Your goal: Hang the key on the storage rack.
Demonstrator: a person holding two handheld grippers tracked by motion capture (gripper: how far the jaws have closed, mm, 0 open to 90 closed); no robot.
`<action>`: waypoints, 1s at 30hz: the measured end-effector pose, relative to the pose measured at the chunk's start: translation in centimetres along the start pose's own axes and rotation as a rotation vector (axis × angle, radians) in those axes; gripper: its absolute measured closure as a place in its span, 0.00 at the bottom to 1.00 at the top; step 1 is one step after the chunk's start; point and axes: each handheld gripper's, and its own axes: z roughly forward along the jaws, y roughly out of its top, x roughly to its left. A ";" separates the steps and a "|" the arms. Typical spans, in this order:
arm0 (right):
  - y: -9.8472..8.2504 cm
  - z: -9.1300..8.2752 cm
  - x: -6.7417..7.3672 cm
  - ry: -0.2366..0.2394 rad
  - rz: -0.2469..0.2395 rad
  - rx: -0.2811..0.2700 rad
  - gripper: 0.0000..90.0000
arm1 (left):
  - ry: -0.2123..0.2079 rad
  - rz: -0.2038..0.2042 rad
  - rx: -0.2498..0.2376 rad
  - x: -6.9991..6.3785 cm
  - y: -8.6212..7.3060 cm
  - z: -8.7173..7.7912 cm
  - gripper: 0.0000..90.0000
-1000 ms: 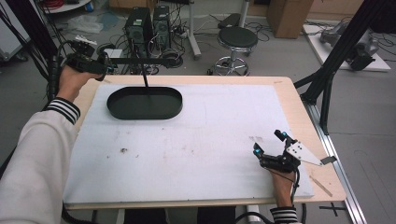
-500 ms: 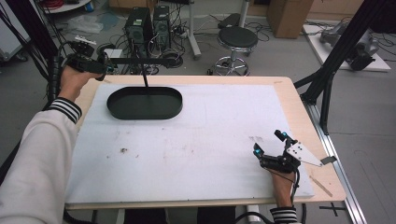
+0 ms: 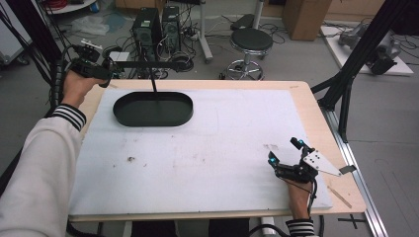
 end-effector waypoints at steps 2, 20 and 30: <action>0.0 0.0 0.0 -0.001 0.000 -0.002 0.01 | 0.000 0.001 0.003 0.0 -0.1 0.0 0.54; 0.0 0.0 0.0 -0.001 -0.003 -0.002 0.01 | -0.027 -0.038 0.043 0.4 -3.9 1.9 0.54; 0.0 -0.1 0.1 -0.001 0.002 0.002 0.01 | -0.083 -0.060 -0.020 0.1 -6.2 3.8 0.54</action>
